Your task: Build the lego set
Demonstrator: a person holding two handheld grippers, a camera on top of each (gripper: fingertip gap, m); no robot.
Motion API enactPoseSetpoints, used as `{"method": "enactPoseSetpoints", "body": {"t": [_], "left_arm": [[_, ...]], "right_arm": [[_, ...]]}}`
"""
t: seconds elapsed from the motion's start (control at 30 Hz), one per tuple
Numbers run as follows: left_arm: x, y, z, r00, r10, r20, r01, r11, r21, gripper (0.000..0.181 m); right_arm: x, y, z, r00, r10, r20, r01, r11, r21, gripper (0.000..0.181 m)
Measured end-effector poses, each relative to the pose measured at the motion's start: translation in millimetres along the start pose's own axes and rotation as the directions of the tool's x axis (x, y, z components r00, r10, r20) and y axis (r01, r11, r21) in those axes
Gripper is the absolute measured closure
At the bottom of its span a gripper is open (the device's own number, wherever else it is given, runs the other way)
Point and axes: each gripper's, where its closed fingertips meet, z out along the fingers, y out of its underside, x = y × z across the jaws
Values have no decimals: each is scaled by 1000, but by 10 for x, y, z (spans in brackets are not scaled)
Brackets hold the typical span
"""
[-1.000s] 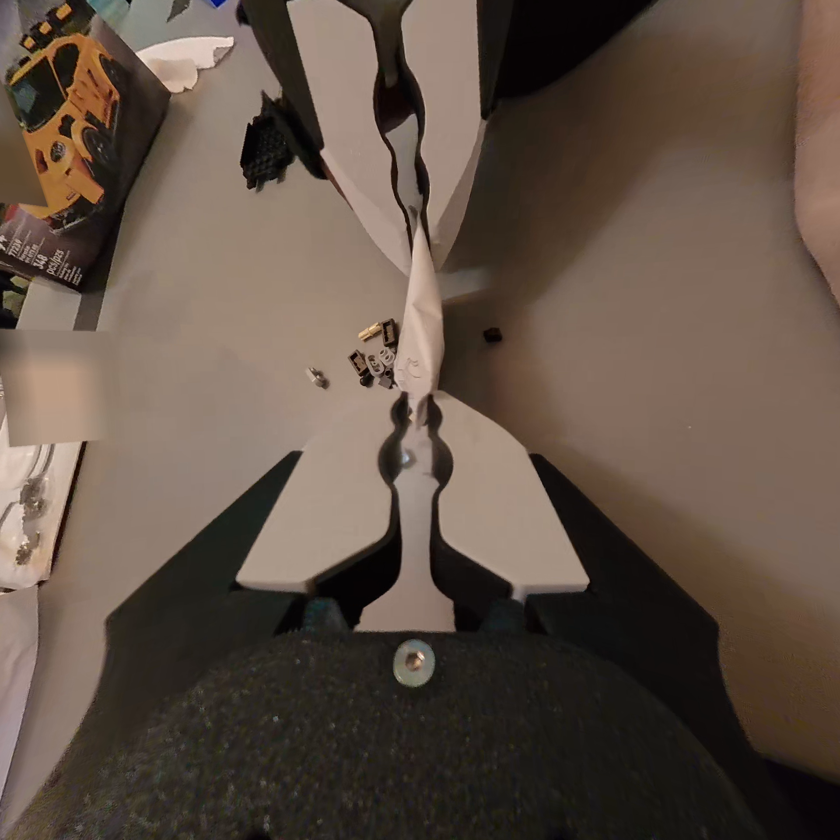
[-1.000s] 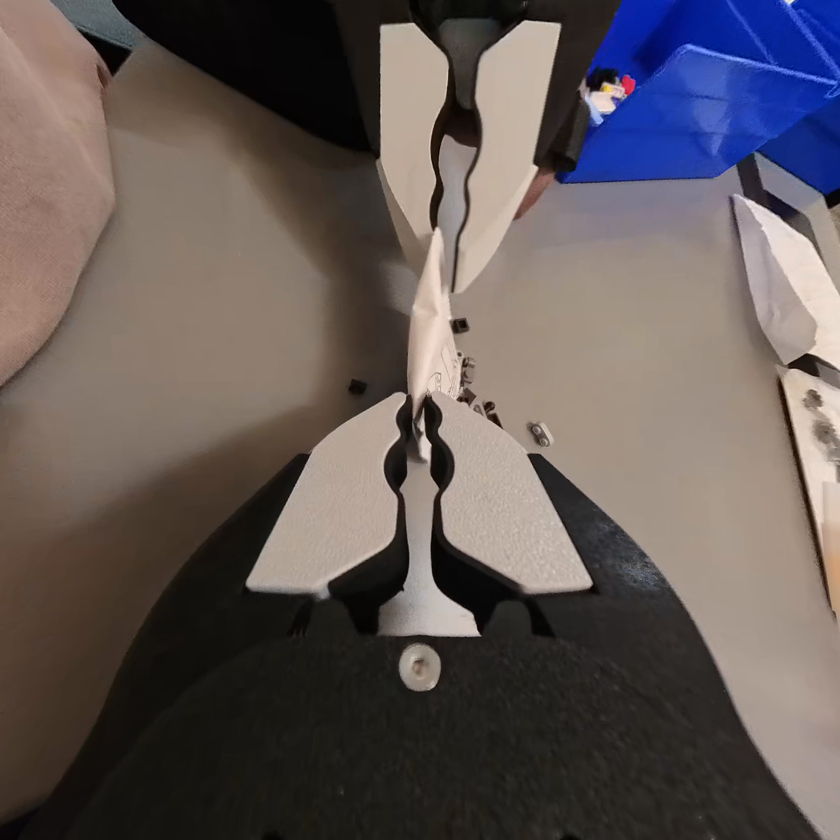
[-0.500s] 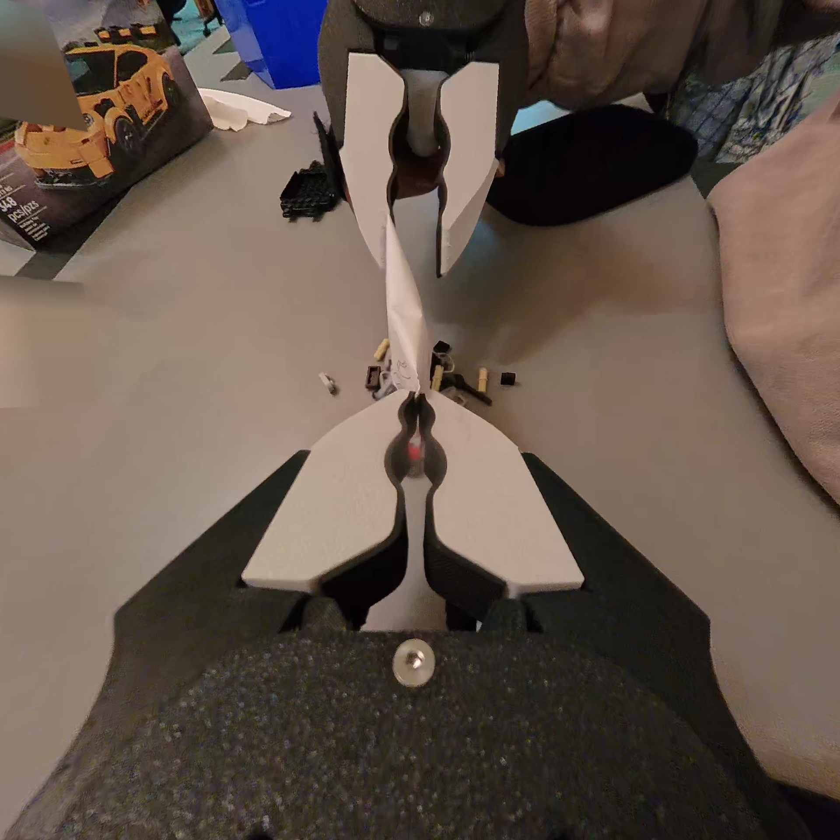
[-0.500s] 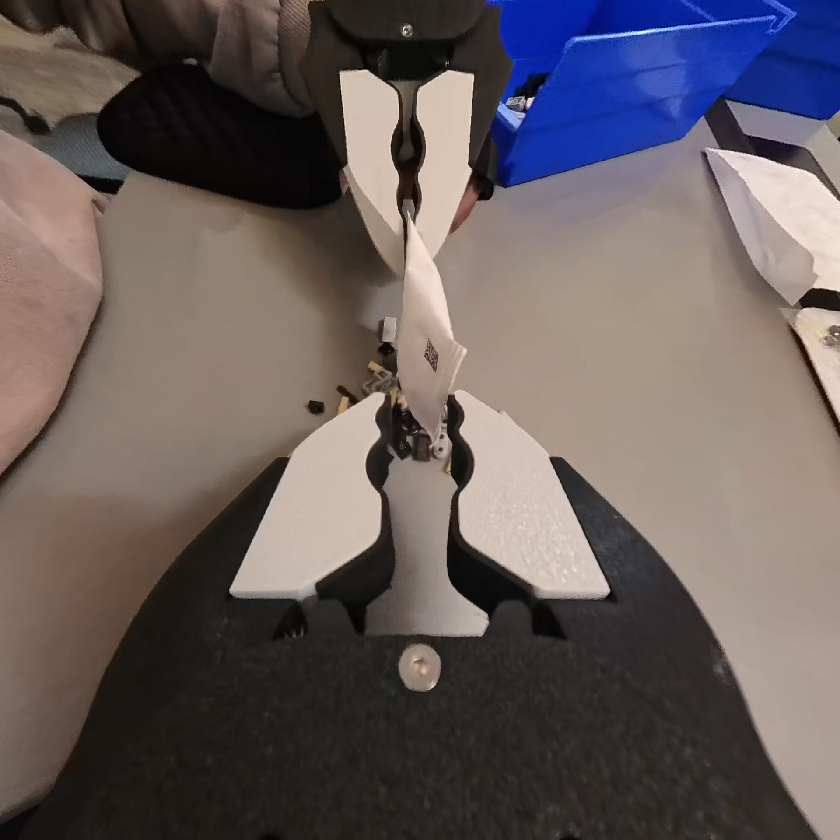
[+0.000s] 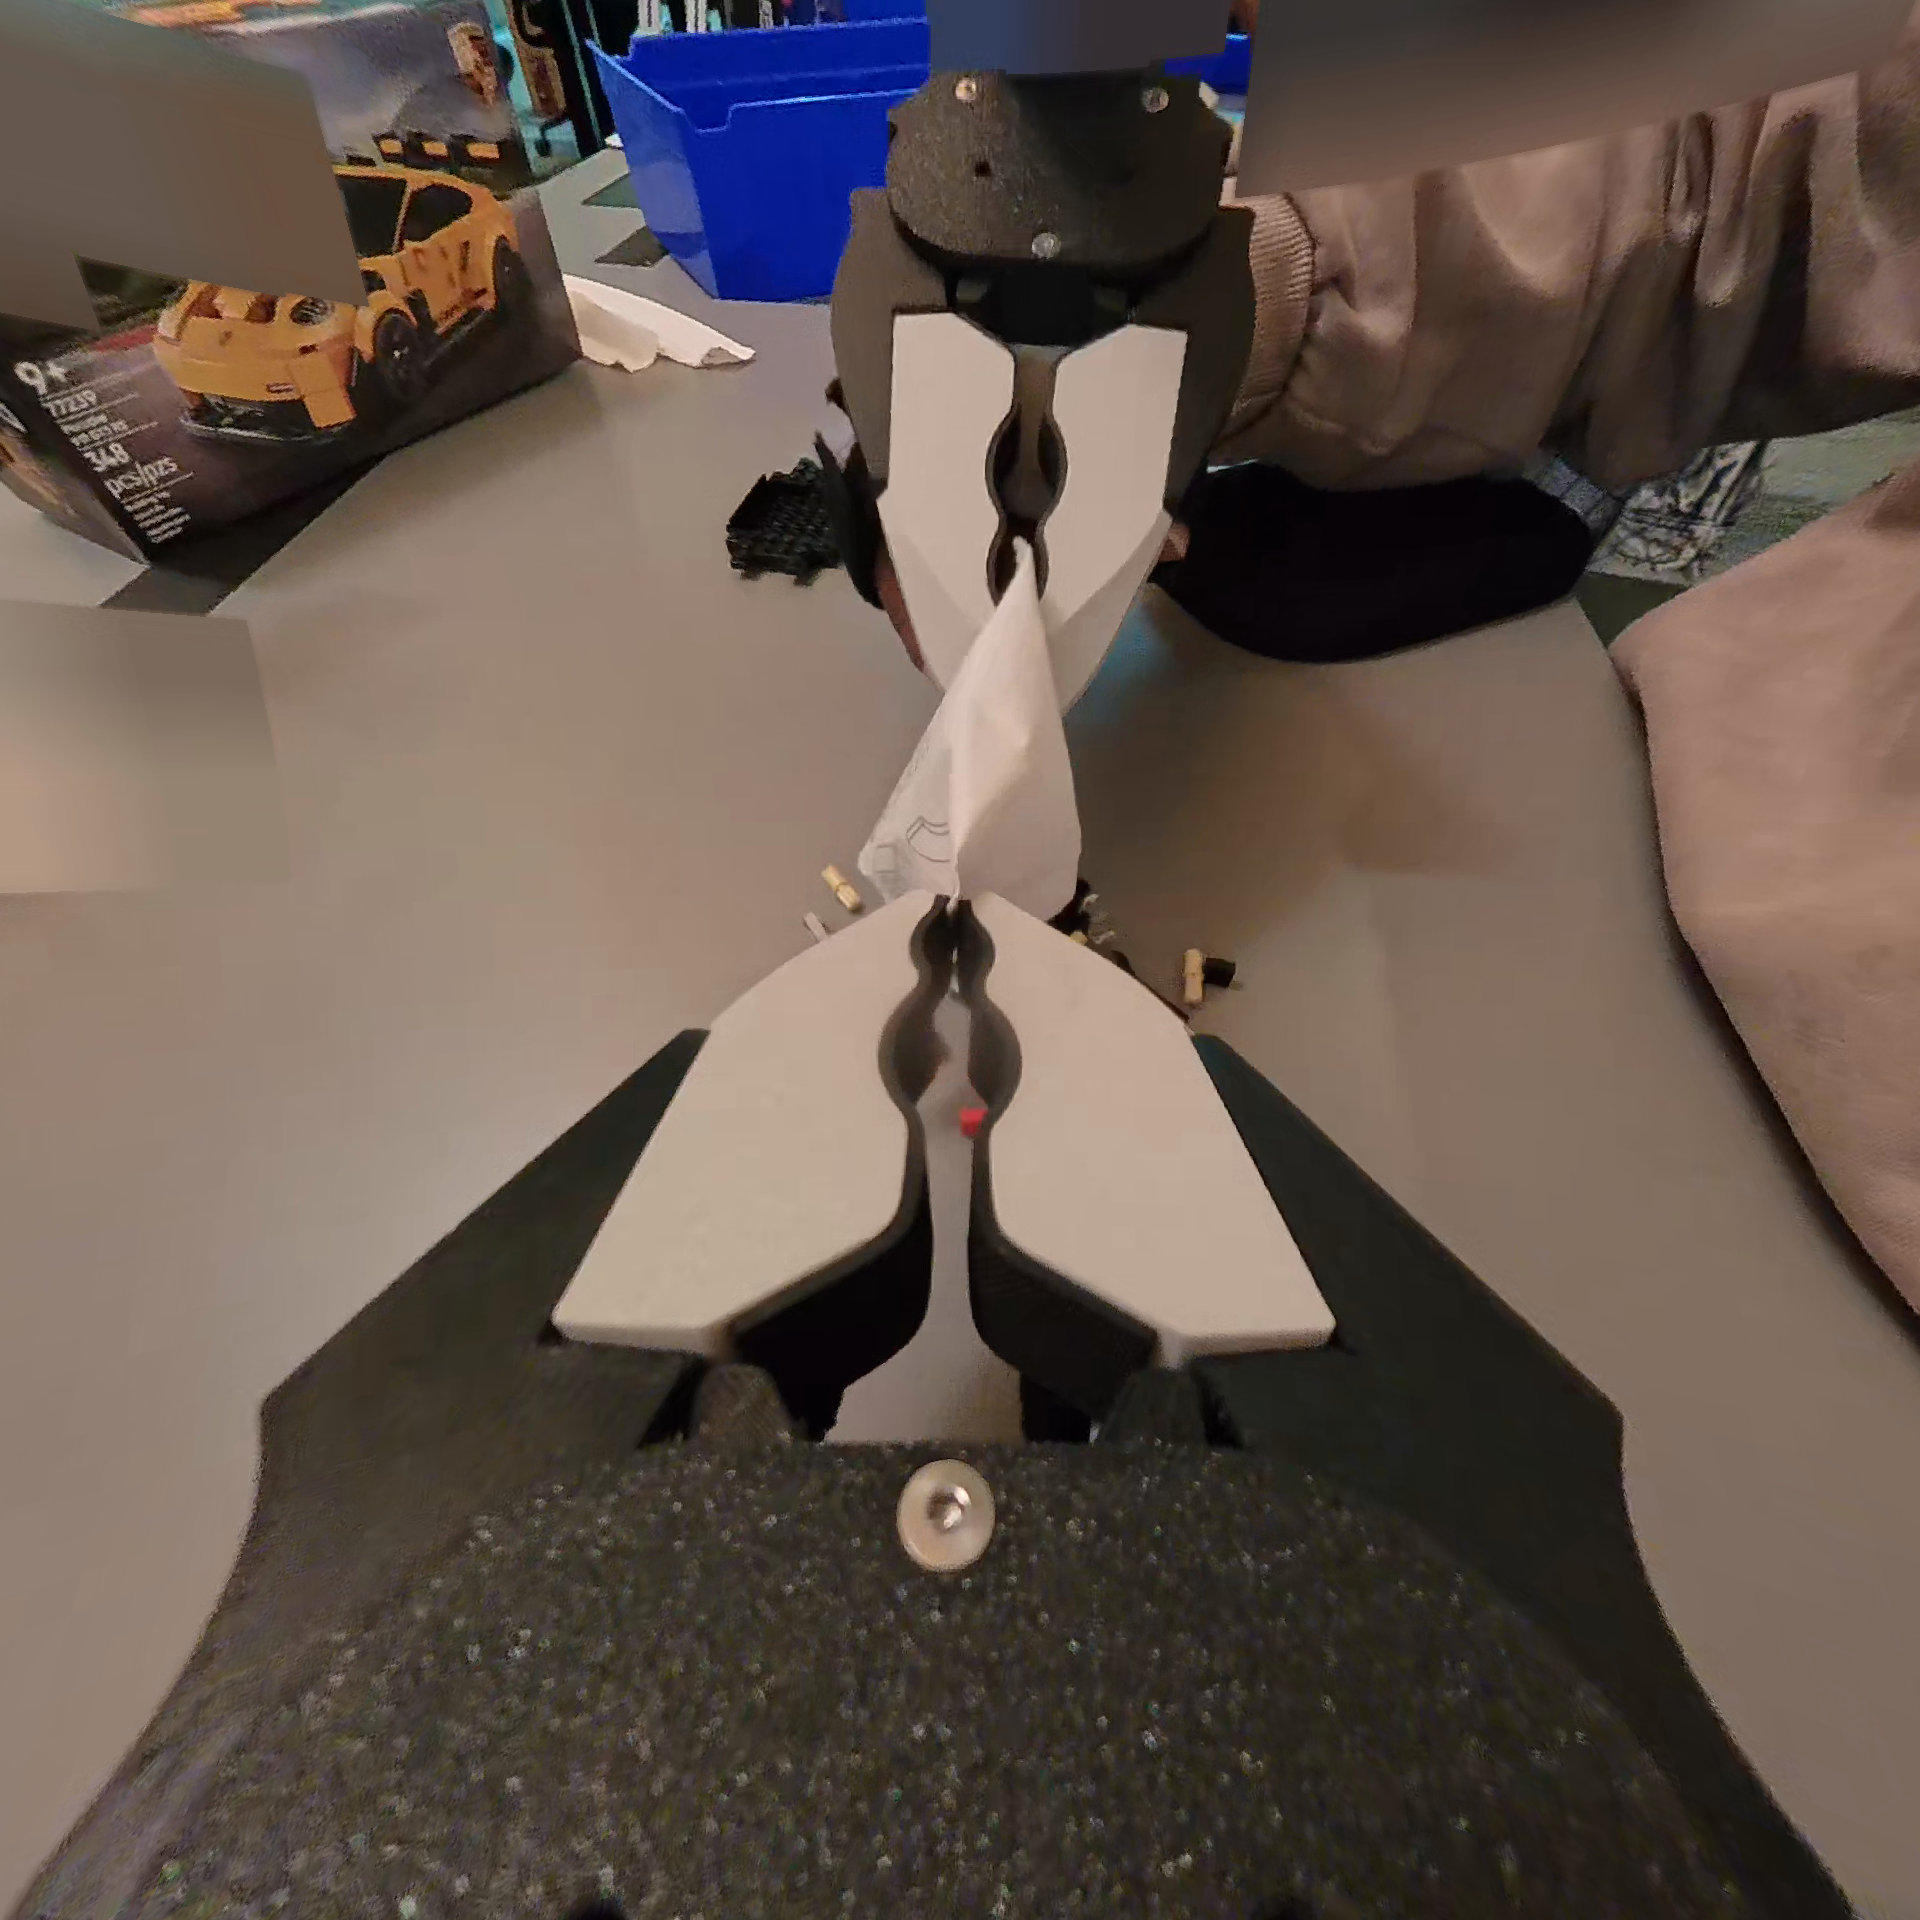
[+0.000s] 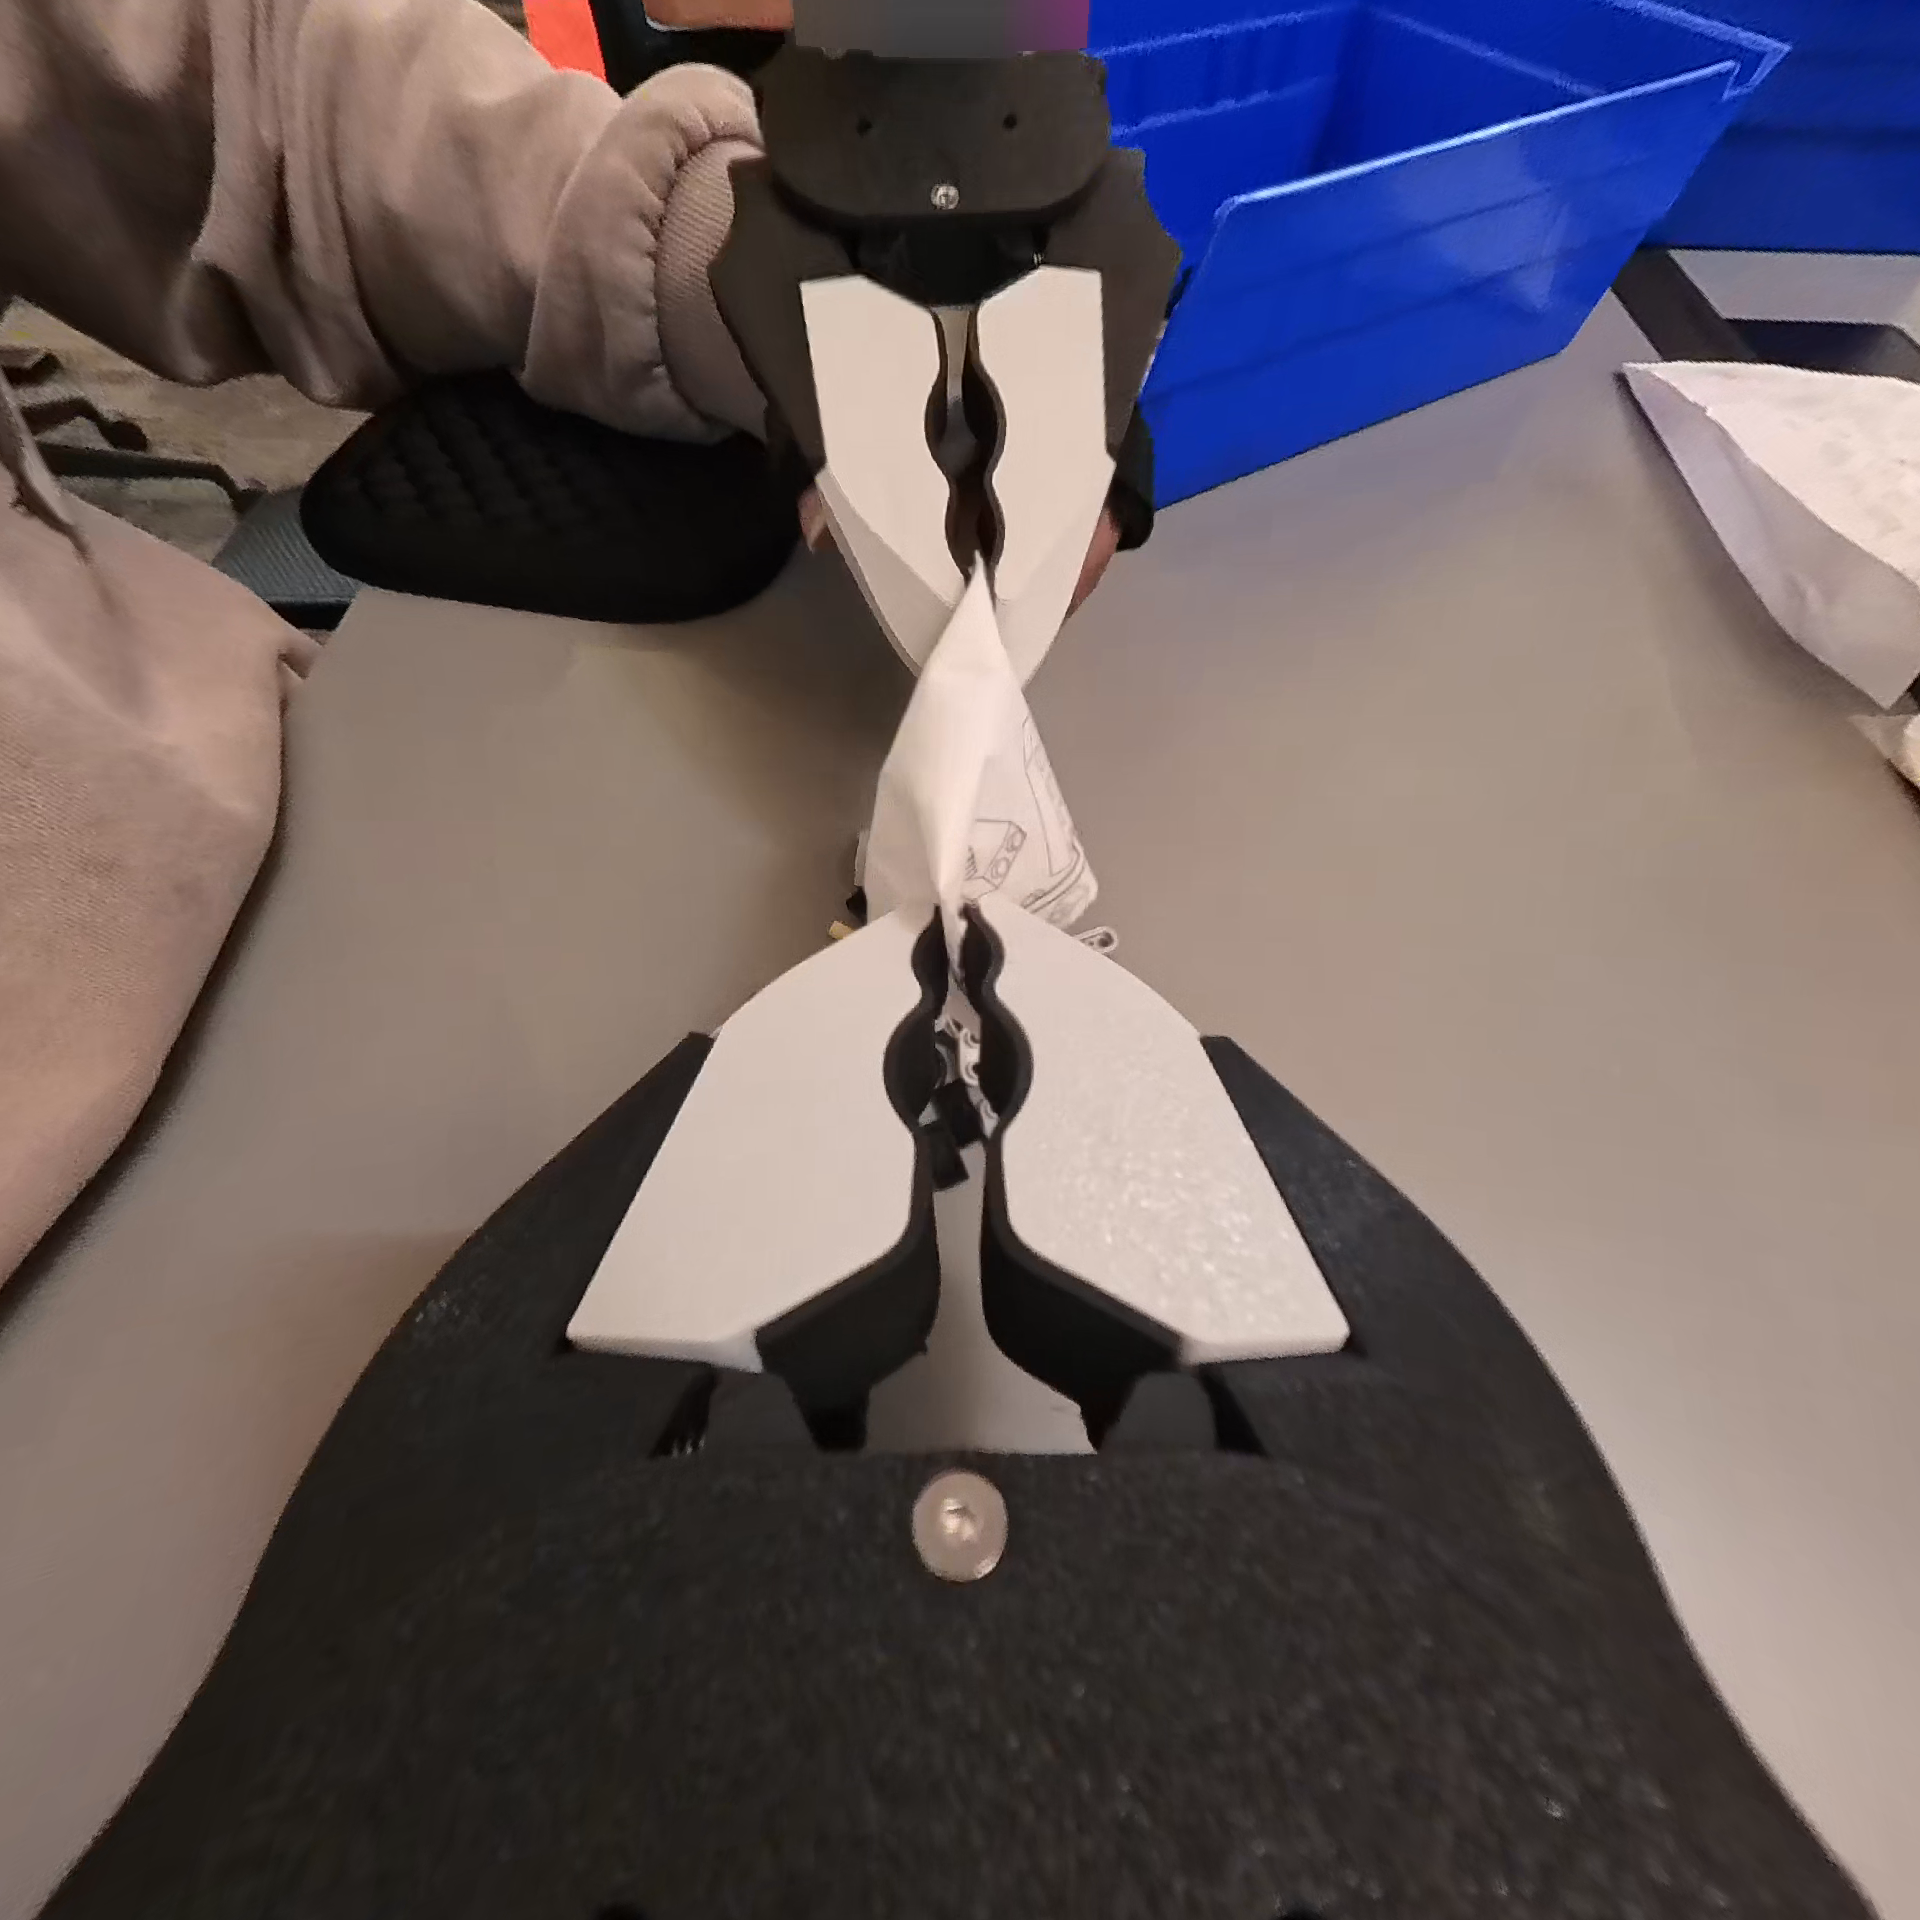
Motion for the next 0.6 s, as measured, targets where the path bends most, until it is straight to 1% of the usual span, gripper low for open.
{"method": "enactPoseSetpoints", "body": {"t": [0.07, 0.13, 0.2, 0.3, 0.37, 0.4, 0.47, 0.6], "left_arm": [[-29, 7, -21, 1000, 23, 15, -22, 999, -31, 181], [-20, 2, -71, 1000, 3, 3, -3, 1000, -25, 181], [-12, 24, -87, 1000, -12, -2, 12, 1000, -27, 181], [10, 27, -39, 1000, -23, -13, 23, 999, -31, 181], [-3, 50, -17, 1000, -20, -6, 20, 998, -56, 181], [-16, 63, -37, 1000, -14, 1, 14, 998, -67, 181], [-13, 26, -100, 999, -31, -5, 31, 998, -55, 181], [-11, -6, 6, 1000, -22, -6, 21, 995, -97, 181]], "right_arm": [[25, 23, -33, 1000, 0, -12, -1, 1000, -9, 179], [42, 12, -108, 1000, 24, -19, -24, 1000, 17, 179], [36, 28, -150, 999, 34, -22, -34, 999, 16, 179], [19, 11, -125, 999, 24, -28, -23, 1000, 20, 180], [21, 23, -102, 999, 13, -35, -13, 1000, 0, 181], [43, 31, -118, 999, 4, -52, -5, 1000, -5, 181], [48, -20, -177, 998, 33, -45, -32, 999, 31, 181], [111, -123, -58, 998, 17, -65, -16, 1000, 19, 181]]}}
